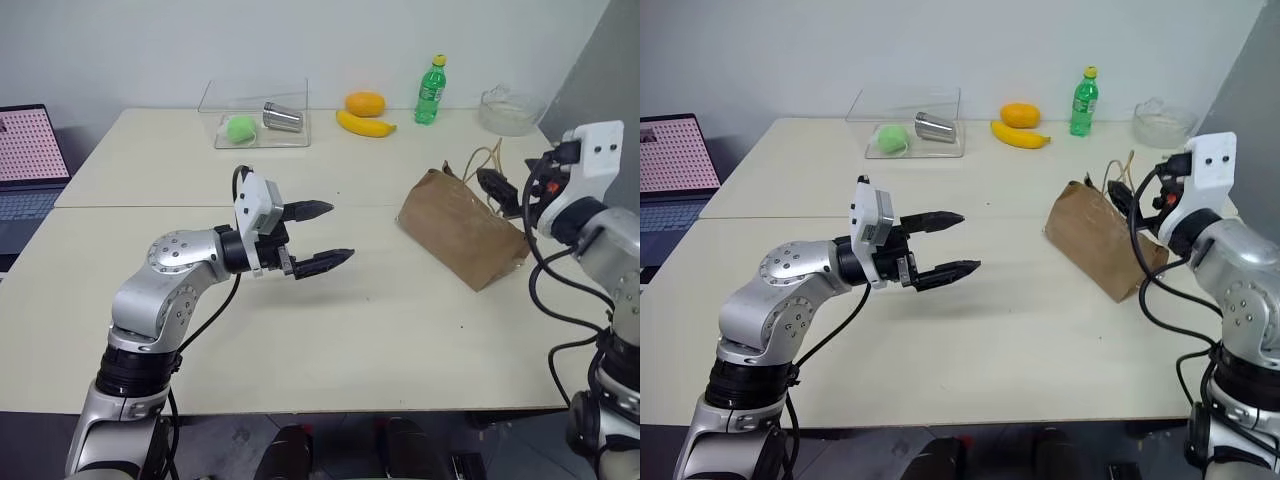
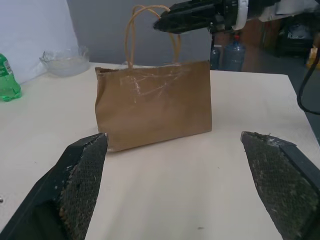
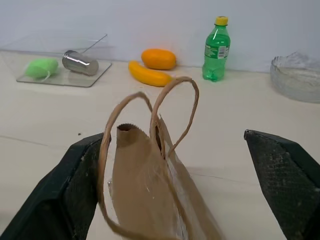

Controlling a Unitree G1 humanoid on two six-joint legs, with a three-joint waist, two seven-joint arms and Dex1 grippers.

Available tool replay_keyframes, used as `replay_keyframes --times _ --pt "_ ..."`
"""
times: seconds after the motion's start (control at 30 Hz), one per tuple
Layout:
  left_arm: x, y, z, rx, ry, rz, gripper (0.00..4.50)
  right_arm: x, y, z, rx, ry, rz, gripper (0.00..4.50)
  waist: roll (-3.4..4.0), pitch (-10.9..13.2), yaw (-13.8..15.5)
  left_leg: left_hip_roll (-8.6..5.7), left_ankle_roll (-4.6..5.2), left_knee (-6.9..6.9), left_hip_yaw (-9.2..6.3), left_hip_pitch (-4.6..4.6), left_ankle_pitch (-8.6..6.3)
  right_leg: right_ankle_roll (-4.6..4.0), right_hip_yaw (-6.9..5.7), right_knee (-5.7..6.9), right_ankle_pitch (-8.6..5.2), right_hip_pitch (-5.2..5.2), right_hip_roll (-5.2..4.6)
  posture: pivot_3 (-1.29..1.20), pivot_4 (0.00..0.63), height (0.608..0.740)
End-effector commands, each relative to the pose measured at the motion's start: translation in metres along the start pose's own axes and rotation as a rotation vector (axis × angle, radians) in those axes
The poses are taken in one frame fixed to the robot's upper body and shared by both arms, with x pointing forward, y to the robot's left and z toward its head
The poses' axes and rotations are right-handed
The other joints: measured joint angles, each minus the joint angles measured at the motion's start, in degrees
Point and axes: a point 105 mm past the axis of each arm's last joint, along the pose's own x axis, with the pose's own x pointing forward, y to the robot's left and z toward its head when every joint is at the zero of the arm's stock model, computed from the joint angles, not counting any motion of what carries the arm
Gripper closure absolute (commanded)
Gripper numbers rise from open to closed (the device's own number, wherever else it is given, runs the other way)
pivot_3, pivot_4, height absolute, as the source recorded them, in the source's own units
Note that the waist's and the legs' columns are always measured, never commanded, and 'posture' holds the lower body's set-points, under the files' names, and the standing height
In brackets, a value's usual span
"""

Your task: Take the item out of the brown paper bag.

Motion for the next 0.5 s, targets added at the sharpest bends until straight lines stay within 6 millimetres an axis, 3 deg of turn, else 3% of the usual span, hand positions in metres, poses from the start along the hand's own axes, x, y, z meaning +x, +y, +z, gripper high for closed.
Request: replay_keyframes --times 0.03,0.33,0.5 --pt "0.001 0.001 0.01 0.042 -0.023 -0.004 0.0 0.001 -0.006 0.018 0.017 -0.018 0.004 0.9 0.0 0.0 0.0 0.0 0.0 0.0 0.0 -0.01 0.0 0.0 0.0 0.0 0.0 0.0 0.0 0.0 0.15 0.74" --pt "0.0 0.001 0.009 0.048 -0.016 -0.01 0.0 0.01 -0.008 0.017 0.03 0.083 0.053 4.33 0.0 0.0 0.0 0.0 0.01 0.0 0.01 -0.03 0.0 0.0 0.0 -0.01 0.0 -0.02 0.0 0.0 0.15 0.74" --pt "-0.004 0.001 0.004 0.044 0.004 -0.012 0.0 0.013 -0.008 0.021 -0.082 0.109 0.089 4.46 0.01 0.0 0.0 0.0 0.01 0.0 0.03 -0.03 0.0 0.0 0.0 -0.01 0.0 -0.03 0.0 0.0 0.15 0.74"
